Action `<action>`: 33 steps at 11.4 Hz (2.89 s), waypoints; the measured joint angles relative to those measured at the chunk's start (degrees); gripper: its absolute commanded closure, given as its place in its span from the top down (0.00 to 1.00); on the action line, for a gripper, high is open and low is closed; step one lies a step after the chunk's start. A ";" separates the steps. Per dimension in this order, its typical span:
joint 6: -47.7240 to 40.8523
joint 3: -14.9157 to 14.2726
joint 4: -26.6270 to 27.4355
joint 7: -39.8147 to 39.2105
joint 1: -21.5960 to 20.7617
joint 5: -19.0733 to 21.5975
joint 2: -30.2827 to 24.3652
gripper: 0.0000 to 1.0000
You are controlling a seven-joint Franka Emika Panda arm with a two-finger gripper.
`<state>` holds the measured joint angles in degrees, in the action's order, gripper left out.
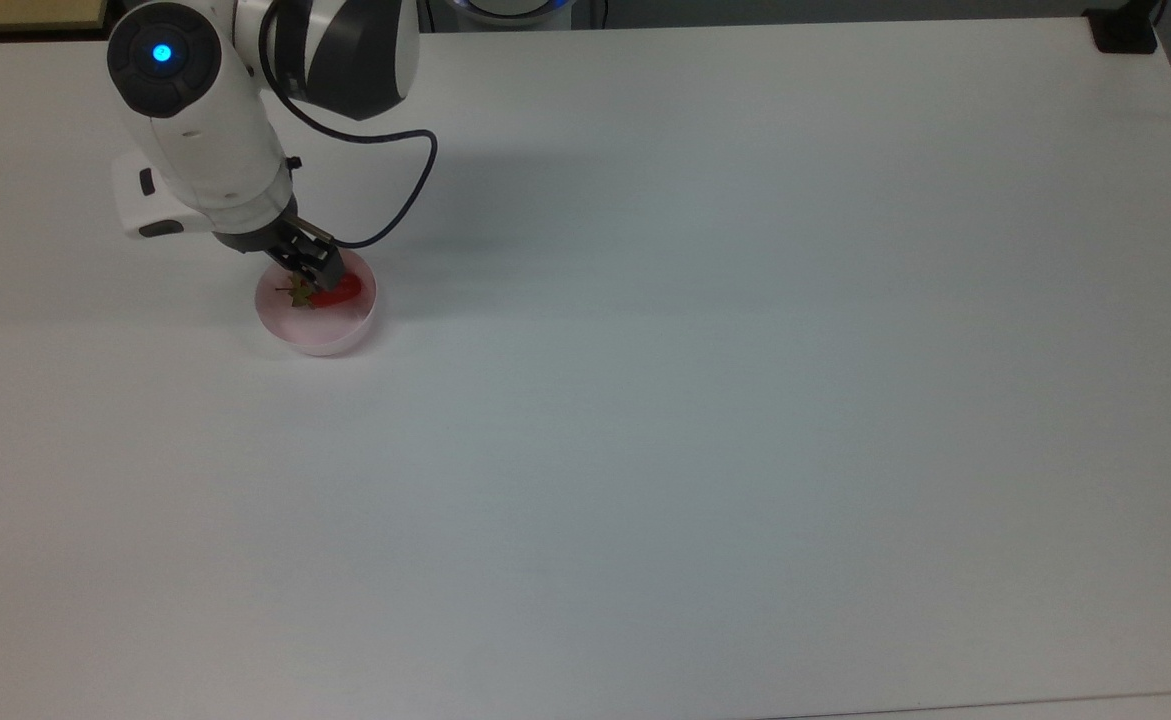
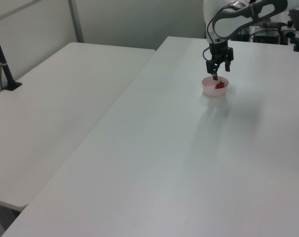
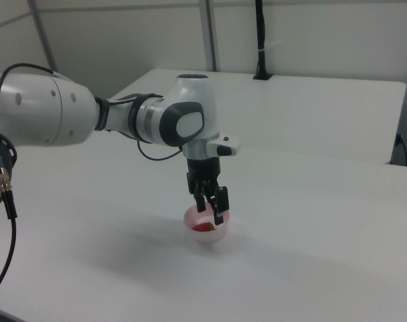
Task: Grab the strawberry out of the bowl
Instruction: 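Close the gripper on the red strawberry inside the bowl, then lift the strawberry out of the bowl and move it beside the bowl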
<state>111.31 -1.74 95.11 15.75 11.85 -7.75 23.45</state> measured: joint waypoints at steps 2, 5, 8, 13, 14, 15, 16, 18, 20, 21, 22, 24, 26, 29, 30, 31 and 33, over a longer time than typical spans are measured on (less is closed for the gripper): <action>0.10 0.81 0.05 0.00 -0.03 0.00 0.36 0.82; 2.18 1.07 0.11 0.38 -0.03 0.06 1.46 0.81; 4.59 1.36 0.33 0.92 -0.03 0.35 2.83 0.80; 4.86 1.93 0.81 1.18 -0.03 0.53 2.98 0.79; 4.86 1.93 1.31 1.18 -0.03 0.53 2.99 0.79; 4.86 1.93 1.92 1.18 -0.03 0.53 3.01 0.79; 4.86 1.93 2.47 1.18 -0.03 0.53 3.09 0.73; 5.03 2.01 2.87 1.18 -0.05 0.54 3.34 0.53; 5.13 2.11 2.86 1.18 -0.06 0.54 3.36 0.46; 5.18 2.12 2.63 1.19 -0.05 0.54 3.31 0.46; 5.19 2.12 2.61 1.20 -0.04 0.54 3.29 0.46; 5.20 2.12 1.78 1.20 -0.04 0.54 2.83 0.46; 4.46 2.12 0.87 0.69 -0.04 0.54 1.92 0.46; 0.98 2.12 -0.82 -1.21 -0.04 0.54 0.71 0.46; -0.70 2.11 -1.93 -3.23 0.16 0.54 0.30 0.46; -2.23 2.07 -3.46 -6.46 0.88 0.53 -0.08 0.46; -3.06 1.63 -5.87 -16.13 4.81 0.53 -0.23 0.46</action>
<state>108.25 -0.11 89.24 -0.37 16.66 -7.22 23.22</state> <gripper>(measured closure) 0.542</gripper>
